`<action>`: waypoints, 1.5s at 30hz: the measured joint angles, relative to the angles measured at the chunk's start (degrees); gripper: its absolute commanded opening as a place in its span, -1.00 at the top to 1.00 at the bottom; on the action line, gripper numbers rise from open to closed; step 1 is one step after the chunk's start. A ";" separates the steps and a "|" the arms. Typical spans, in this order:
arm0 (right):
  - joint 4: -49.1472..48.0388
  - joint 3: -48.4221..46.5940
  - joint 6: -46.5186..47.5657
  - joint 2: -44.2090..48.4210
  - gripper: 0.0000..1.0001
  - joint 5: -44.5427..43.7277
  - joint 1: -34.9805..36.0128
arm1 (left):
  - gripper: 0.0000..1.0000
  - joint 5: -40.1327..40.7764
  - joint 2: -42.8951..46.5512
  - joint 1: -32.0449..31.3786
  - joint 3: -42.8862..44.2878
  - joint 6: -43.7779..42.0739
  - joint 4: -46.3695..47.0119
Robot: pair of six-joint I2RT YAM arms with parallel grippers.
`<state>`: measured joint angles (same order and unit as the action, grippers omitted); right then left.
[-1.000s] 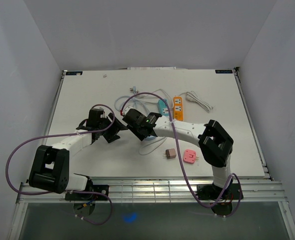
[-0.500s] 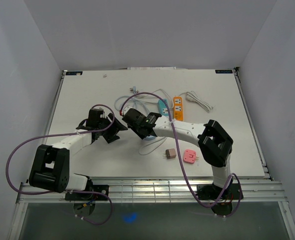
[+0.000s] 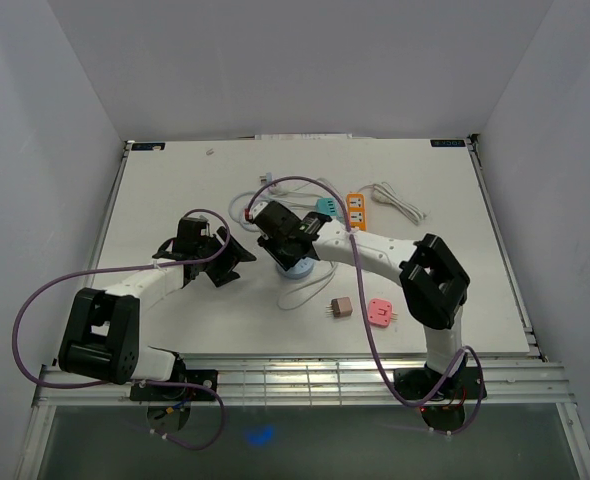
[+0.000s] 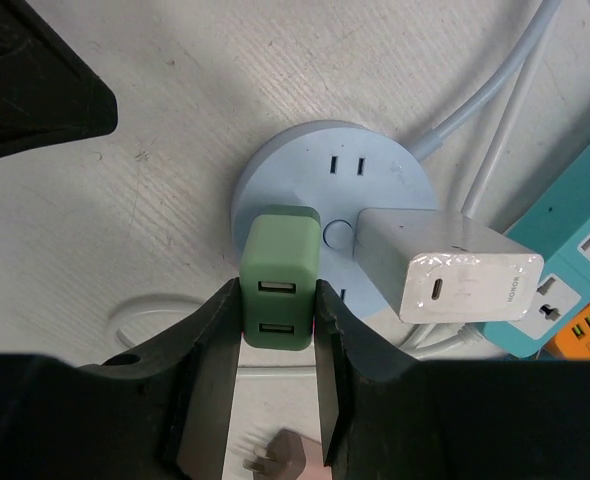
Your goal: Insert the plug
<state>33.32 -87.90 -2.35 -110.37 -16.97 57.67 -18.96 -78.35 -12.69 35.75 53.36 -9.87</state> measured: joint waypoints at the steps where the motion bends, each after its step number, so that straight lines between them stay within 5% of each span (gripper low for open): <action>1: -0.07 -0.11 0.02 0.00 0.76 1.03 -0.55 | -0.57 0.00 0.00 0.00 0.00 0.00 -0.02; 12: 0.11 -1.05 0.00 -0.28 0.77 11.30 -5.53 | -0.57 -0.39 0.00 0.15 0.00 -0.24 0.00; 19: 4.94 -8.61 0.04 -5.18 0.78 10.91 -5.79 | -0.57 -0.44 0.00 0.15 0.00 -0.39 0.00; 45: 8.90 -12.72 1.07 -8.20 0.82 14.67 -6.75 | -0.56 -1.03 -1.07 0.15 0.00 -0.42 0.48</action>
<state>42.22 -100.62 -1.28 -118.56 -2.31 50.92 -19.99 -79.42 -12.53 35.75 52.95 -9.39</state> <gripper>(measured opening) 0.370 0.782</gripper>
